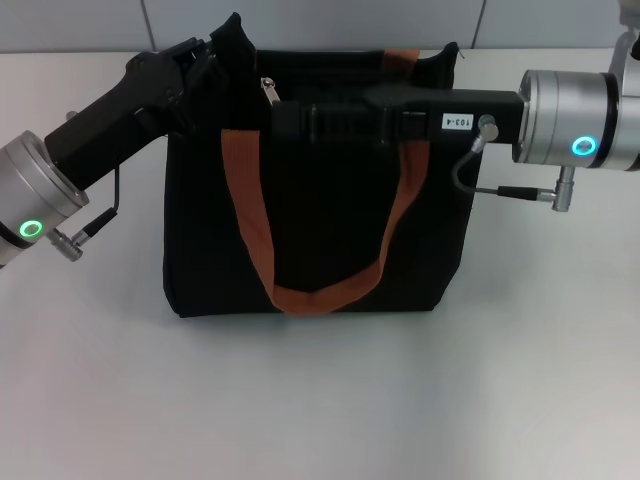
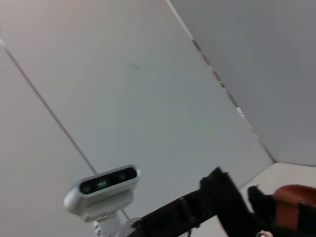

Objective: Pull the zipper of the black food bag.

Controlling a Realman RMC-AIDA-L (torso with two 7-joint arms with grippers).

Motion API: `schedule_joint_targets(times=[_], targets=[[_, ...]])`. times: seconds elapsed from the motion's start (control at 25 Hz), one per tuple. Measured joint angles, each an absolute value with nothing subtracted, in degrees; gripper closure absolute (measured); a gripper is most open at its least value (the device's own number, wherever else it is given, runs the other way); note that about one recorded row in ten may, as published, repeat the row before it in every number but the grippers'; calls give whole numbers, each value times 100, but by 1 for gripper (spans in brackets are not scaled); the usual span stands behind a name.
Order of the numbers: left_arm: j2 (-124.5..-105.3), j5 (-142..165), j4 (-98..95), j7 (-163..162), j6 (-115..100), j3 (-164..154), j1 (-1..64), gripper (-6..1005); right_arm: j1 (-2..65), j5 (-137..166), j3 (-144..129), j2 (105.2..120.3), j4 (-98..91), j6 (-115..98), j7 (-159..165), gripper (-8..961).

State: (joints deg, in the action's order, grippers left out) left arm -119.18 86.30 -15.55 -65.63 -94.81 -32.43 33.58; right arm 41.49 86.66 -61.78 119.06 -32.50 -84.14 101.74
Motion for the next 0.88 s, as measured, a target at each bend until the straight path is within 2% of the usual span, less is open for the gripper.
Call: schedule_joint_targets(times=[0.88], targets=[[-11918,8631,-1494,-6548,-9500,-3243,3347,968,4255,8639,-6427,11929,-3181,-8021,10621,149]])
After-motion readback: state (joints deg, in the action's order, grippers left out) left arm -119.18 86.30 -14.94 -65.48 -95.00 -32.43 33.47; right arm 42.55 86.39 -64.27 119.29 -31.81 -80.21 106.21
